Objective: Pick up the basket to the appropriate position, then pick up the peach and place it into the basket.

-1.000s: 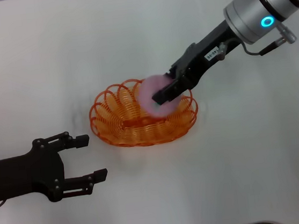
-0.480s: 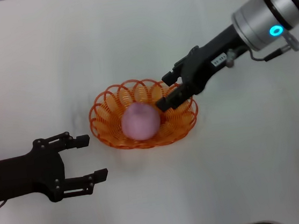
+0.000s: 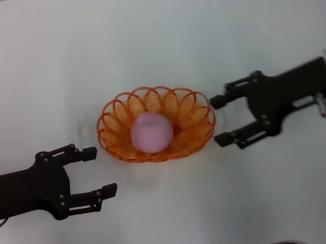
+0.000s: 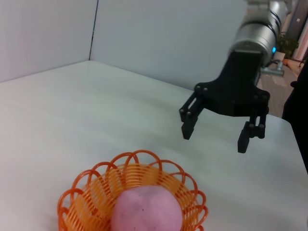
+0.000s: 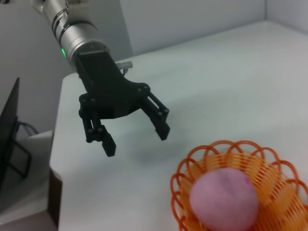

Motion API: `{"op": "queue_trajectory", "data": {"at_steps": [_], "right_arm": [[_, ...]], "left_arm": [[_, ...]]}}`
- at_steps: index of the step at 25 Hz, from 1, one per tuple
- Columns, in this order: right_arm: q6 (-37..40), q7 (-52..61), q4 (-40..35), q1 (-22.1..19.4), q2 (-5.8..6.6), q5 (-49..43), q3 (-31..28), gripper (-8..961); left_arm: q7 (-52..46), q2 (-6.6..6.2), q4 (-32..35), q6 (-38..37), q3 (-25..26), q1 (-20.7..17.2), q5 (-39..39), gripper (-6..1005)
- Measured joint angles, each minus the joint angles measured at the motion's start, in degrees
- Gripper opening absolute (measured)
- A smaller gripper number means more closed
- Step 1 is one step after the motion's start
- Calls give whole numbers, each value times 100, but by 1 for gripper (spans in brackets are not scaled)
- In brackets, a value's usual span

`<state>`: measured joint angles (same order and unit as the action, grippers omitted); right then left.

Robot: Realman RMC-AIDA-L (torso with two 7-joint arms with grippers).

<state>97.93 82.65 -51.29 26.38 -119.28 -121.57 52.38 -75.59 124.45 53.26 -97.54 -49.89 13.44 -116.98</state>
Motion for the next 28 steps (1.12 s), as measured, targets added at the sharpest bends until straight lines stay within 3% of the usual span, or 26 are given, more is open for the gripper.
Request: {"op": "queue_trajectory", "data": {"at_steps": [12, 28], "right_arm": [[-131, -1500, 515, -860, -3, -33, -938, 827], [-476, -2182, 948, -1111, 8, -97, -1249, 827]], "left_arm": [[290, -9, -214, 123, 1, -17, -42, 848], [586, -27, -597, 365, 173, -52, -44, 846]]}}
